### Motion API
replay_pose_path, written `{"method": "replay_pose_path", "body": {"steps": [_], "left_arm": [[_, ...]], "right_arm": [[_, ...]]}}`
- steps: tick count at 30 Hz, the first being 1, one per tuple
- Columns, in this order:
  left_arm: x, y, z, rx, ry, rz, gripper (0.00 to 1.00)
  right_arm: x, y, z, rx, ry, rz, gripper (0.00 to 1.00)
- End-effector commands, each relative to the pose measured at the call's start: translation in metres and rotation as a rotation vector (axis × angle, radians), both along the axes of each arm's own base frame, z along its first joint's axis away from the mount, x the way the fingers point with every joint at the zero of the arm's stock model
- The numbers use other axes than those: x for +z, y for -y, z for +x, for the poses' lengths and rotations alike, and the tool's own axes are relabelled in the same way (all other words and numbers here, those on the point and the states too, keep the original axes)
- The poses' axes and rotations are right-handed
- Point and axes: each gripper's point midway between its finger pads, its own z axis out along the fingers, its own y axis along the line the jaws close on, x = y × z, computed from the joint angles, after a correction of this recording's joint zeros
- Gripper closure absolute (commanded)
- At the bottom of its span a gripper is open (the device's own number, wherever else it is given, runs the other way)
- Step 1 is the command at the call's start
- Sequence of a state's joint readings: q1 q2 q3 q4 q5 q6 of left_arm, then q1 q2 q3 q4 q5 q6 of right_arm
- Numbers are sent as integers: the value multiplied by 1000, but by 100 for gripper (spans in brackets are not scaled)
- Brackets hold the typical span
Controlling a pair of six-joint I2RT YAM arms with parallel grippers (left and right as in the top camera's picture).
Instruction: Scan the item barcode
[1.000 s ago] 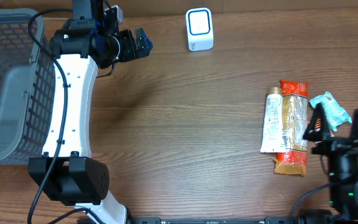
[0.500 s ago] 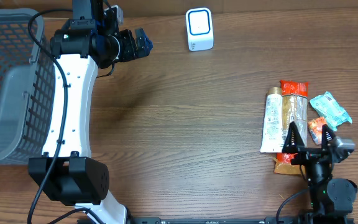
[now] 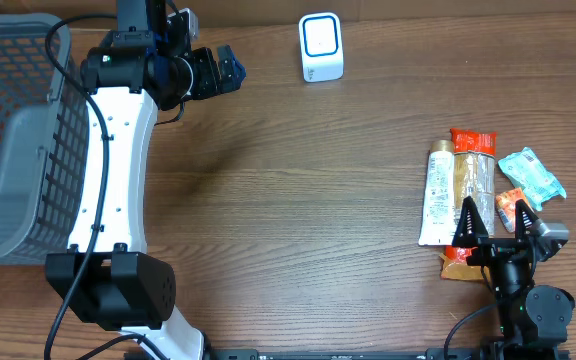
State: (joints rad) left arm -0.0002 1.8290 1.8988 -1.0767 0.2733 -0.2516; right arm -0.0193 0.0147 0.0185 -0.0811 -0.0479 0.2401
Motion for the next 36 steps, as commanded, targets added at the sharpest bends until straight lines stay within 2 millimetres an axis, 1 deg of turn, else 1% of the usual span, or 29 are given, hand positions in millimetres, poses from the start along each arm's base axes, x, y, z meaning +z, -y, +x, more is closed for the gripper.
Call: {"method": "replay_pose_path", "body": {"steps": [1, 8, 9, 11, 12, 14, 16, 18, 19, 21, 23, 25, 26, 28, 30, 32, 36], "left_arm": [[1, 1, 1, -18, 10, 10, 0], [1, 0, 1, -16, 10, 11, 0], [2, -1, 1, -13, 12, 17, 0], [9, -11, -7, 0, 18, 74, 0], [14, -14, -15, 10, 15, 93, 0], [36, -13, -30, 11, 51, 90, 0], [62, -13, -42, 14, 128, 96, 0], [80, -15, -56, 18, 209, 143, 0], [89, -16, -59, 13, 266, 177, 0], [103, -12, -67, -58, 400, 255, 0], [109, -3, -81, -175, 547, 353, 0], [105, 1, -99, -252, 664, 433, 0], [99, 2, -110, -279, 725, 464, 0], [88, 0, -124, -286, 797, 505, 0], [71, -7, -142, -260, 889, 545, 0], [56, -12, -154, -230, 942, 557, 0], [16, -18, -175, -171, 1008, 549, 0]], "right_arm": [[-2, -1, 0, 7, 5, 2, 0], [-2, -1, 0, 7, 5, 1, 0], [-2, -1, 0, 7, 5, 1, 0], [-2, -1, 0, 7, 5, 1, 0], [-2, -1, 0, 7, 5, 2, 0], [-2, -1, 0, 7, 5, 2, 0], [-2, -1, 0, 7, 5, 1, 0], [-2, -1, 0, 7, 5, 1, 0], [-2, -1, 0, 7, 5, 1, 0], [-2, -1, 0, 7, 5, 2, 0], [-2, -1, 0, 7, 5, 1, 0], [-2, -1, 0, 7, 5, 2, 0], [-2, -1, 0, 7, 5, 1, 0], [-2, -1, 0, 7, 5, 2, 0], [-2, -1, 0, 7, 5, 1, 0], [-2, -1, 0, 7, 5, 2, 0], [-2, -1, 0, 7, 5, 2, 0]]}}
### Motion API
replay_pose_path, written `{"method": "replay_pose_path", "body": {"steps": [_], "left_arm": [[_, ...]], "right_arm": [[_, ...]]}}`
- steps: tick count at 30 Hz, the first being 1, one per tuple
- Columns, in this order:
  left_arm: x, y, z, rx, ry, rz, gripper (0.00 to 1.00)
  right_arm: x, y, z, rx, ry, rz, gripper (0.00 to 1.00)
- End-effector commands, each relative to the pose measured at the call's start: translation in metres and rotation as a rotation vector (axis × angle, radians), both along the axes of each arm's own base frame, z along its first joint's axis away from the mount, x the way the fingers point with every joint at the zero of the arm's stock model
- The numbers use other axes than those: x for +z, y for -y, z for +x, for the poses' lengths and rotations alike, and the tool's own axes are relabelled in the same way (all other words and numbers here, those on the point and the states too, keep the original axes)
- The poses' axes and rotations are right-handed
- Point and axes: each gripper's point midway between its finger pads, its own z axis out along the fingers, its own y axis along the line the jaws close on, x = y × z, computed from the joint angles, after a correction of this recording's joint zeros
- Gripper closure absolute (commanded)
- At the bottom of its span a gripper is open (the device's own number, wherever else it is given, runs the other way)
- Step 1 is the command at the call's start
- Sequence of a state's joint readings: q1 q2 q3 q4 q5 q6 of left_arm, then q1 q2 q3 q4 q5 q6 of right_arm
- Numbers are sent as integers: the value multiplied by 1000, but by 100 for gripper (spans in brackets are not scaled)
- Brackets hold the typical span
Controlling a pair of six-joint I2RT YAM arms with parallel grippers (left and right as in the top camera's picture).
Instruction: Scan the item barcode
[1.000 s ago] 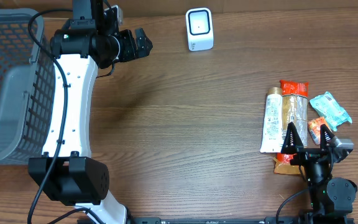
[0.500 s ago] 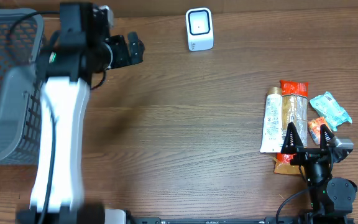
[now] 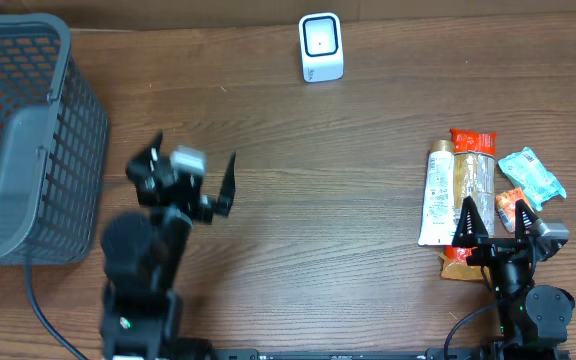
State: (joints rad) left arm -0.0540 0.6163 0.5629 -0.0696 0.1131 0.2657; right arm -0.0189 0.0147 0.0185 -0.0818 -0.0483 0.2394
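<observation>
The white barcode scanner [image 3: 321,48] stands at the back middle of the table, its face showing a small red mark. Several items lie at the right: a white tube [image 3: 436,195], an orange and gold packet [image 3: 474,170], a teal packet [image 3: 532,175] and a small orange packet [image 3: 509,203]. My right gripper [image 3: 493,207] is open just in front of them, its fingers over the gold packet's near end and holding nothing. At the front left, far from scanner and items, my left gripper [image 3: 188,172] is open and empty.
A grey mesh basket [image 3: 18,140] fills the left back of the table, close beside the left arm. The wooden table [image 3: 318,200] stretches between the two arms.
The left arm was stretched to the back between basket and scanner; now it is folded at the front left with its gripper open. The scanner's face had a blue ring; now it shows a red mark. The right arm has not moved.
</observation>
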Motion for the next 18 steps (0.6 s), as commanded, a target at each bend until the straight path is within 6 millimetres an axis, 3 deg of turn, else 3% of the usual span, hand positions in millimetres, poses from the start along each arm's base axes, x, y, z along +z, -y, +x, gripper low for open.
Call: {"method": "replay_pose_path", "body": {"steps": [1, 14, 18], "left_arm": [[-32, -7, -17, 30, 58, 12, 0], [-111, -17, -44, 93, 36, -108, 0], [-125, -20, -49, 107, 8, -108, 0]], "right_arm": [[-1, -1, 0, 6, 6, 2, 0], [-1, -1, 0, 6, 6, 2, 0], [-1, -1, 0, 6, 6, 2, 0]]}}
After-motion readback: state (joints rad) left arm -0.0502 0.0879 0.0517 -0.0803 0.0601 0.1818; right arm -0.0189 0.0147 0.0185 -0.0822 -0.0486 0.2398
